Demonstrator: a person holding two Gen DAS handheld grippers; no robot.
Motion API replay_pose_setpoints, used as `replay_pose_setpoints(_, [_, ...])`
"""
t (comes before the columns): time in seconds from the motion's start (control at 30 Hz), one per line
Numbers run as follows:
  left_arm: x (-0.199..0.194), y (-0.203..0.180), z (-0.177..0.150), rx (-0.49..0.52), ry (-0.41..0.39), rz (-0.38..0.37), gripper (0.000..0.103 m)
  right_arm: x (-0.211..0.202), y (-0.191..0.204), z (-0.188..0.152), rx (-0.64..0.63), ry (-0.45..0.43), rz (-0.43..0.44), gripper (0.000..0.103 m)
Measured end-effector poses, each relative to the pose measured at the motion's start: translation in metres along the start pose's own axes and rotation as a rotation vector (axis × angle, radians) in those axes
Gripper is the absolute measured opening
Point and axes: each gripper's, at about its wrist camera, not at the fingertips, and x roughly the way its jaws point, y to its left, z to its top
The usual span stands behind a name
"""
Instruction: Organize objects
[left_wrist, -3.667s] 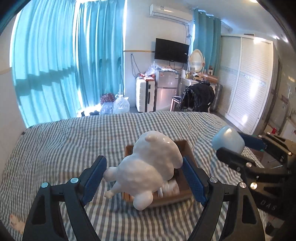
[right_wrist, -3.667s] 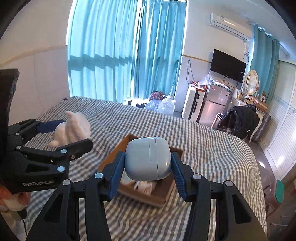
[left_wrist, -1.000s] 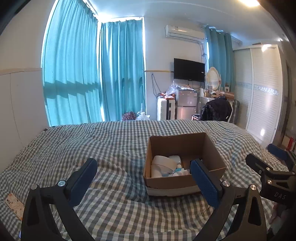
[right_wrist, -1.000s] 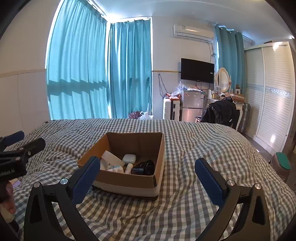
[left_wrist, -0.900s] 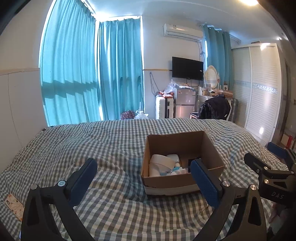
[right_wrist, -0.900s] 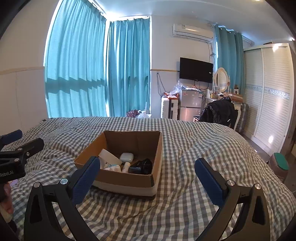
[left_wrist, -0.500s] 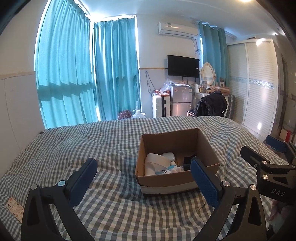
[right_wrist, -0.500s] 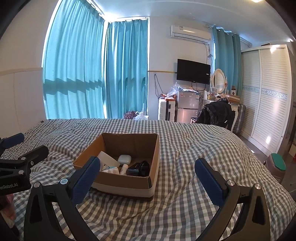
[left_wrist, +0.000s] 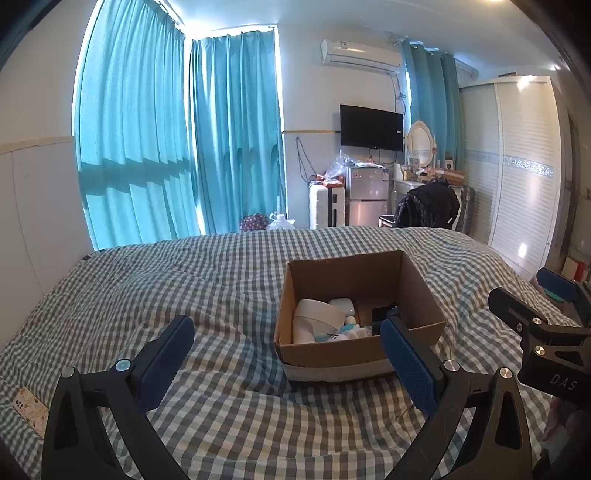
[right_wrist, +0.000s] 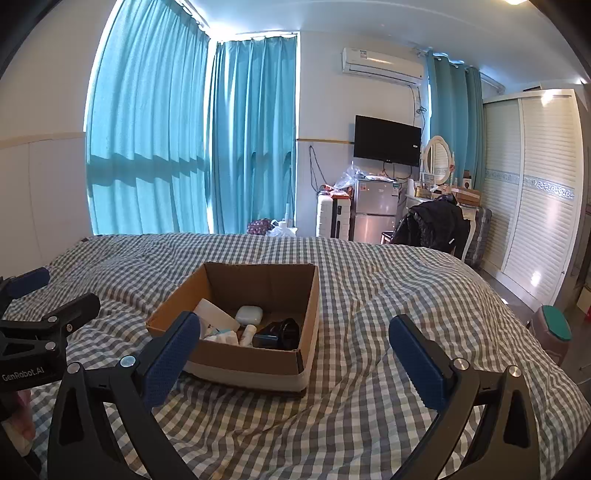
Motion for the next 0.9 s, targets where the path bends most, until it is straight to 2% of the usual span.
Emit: replay_pose_setpoints(0.9, [0.0020, 0.0040, -0.0040, -0.008, 0.026, -0.020, 0.103, 0.0028, 0.0091, -0.0034, -0.013, 0.015, 0.009, 0.103])
